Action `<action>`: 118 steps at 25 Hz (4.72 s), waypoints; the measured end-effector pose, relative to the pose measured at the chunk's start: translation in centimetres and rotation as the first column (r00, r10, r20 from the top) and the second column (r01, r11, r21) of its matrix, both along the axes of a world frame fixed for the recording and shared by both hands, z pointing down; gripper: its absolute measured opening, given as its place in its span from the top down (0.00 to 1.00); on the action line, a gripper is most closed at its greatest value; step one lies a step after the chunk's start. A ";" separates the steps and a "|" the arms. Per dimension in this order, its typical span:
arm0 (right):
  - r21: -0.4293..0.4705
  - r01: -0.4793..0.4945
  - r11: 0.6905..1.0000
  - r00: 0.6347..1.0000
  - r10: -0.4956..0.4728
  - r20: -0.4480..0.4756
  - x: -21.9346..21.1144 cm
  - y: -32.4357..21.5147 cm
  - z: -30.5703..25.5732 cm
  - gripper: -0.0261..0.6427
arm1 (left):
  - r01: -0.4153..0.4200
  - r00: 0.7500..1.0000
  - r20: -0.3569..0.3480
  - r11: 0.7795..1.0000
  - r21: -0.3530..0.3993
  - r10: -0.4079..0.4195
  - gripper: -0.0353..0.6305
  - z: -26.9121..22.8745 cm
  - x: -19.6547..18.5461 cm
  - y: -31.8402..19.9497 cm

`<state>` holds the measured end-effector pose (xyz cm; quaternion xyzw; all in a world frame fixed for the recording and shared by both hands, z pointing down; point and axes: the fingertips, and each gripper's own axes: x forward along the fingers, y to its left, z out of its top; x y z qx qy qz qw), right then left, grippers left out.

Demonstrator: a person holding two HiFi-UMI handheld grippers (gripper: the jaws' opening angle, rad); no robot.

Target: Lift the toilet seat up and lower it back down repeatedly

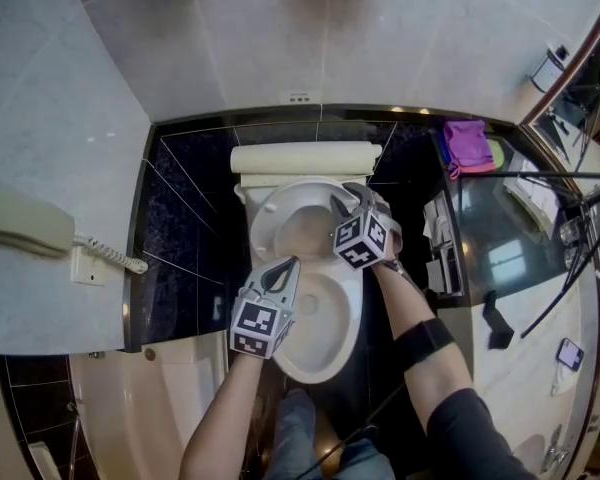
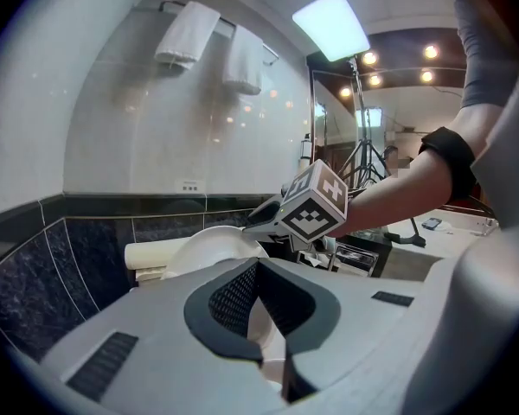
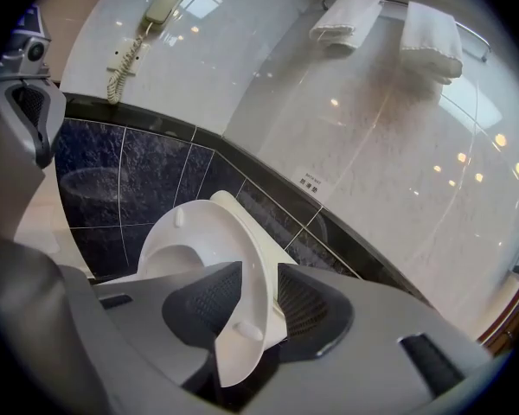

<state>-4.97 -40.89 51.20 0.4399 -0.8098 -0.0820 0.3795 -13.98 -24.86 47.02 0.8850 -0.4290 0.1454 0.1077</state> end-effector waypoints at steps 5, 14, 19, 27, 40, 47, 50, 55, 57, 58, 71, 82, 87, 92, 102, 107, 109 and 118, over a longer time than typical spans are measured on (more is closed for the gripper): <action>0.008 0.015 1.000 1.000 -0.014 -0.013 -0.9 -1.7 0.8 0.77 | -0.009 1.000 0.006 1.000 -0.009 0.009 0.95 0.8 -0.4 -1.4; -0.007 0.026 1.000 0.999 -0.026 -0.029 -1.2 -2.4 1.8 0.83 | -0.009 1.000 -0.002 1.000 -0.012 0.009 0.95 1.5 -1.0 -2.3; -0.009 0.054 0.998 0.996 -0.055 -0.066 -1.2 -1.4 1.5 0.84 | -0.012 1.000 0.000 0.999 -0.032 0.012 0.95 2.7 -0.3 -1.5; 0.003 0.093 0.996 0.993 -0.093 -0.079 -1.1 3.3 0.5 0.85 | 0.020 1.000 0.016 0.995 -0.097 -0.018 0.95 4.8 0.9 1.5; 0.043 0.167 0.985 0.980 -0.161 -0.113 -0.9 15.7 0.4 0.85 | 0.159 0.987 0.036 0.975 -0.152 -0.156 0.95 8.8 1.6 8.5; 0.065 0.207 0.976 0.969 -0.196 -0.149 -1.0 23.1 2.2 0.86 | 0.222 0.975 0.038 0.963 -0.156 -0.219 0.95 10.5 1.9 11.4; 0.047 0.227 0.973 0.963 -0.216 -0.163 -0.8 26.1 3.5 0.86 | 0.241 0.971 0.042 0.957 -0.160 -0.237 0.95 11.2 2.4 12.8; 0.025 0.261 0.965 0.950 -0.252 -0.187 -0.5 30.8 5.8 0.85 | 0.269 0.963 0.057 0.951 -0.153 -0.263 0.95 12.2 2.6 15.4; 0.022 0.266 0.964 0.948 -0.257 -0.189 -0.5 32.3 6.7 0.85 | 0.278 0.960 0.073 0.948 -0.154 -0.270 0.95 13.0 2.3 16.6; 0.021 0.268 0.963 0.947 -0.260 -0.188 -0.5 33.0 7.1 0.85 | 0.281 0.959 0.077 0.947 -0.155 -0.272 0.95 13.5 2.2 17.2; -0.067 0.307 0.949 0.939 -0.314 -0.143 0.1 43.7 15.5 0.88 | 0.289 0.957 0.091 0.923 -0.255 -0.274 0.96 24.0 2.6 26.1; -0.194 0.186 0.963 0.980 -0.196 -0.038 4.2 49.5 25.2 0.95 | 0.252 0.967 0.137 0.882 -0.399 -0.214 0.96 37.2 3.9 33.4; -0.229 0.113 0.967 0.994 -0.109 0.028 4.7 48.9 28.3 0.95 | 0.246 0.966 0.186 0.853 -0.460 -0.178 0.96 41.9 3.8 35.1; -0.240 0.091 0.967 0.996 -0.082 0.046 5.1 47.5 29.5 0.95 | 0.246 0.962 0.235 0.821 -0.514 -0.141 0.96 45.5 3.9 35.9; -0.254 0.055 0.966 0.997 -0.039 0.067 5.6 45.6 28.9 0.95 | 0.227 0.964 0.245 0.791 -0.568 -0.101 0.96 47.6 2.9 39.4; -0.272 0.038 0.962 0.996 -0.014 0.087 5.7 45.2 26.8 0.95 | 0.235 0.964 0.236 0.818 -0.525 -0.126 0.96 42.6 2.3 37.4; -0.275 0.028 0.961 0.994 0.002 0.108 5.6 44.9 24.9 0.95 | 0.241 0.964 0.222 0.843 -0.482 -0.149 0.96 39.0 1.9 35.8; -0.214 0.017 0.977 0.963 0.041 0.265 4.4 41.6 7.1 0.95 | 0.236 0.965 0.176 0.936 -0.261 -0.194 0.96 14.5 0.4 30.1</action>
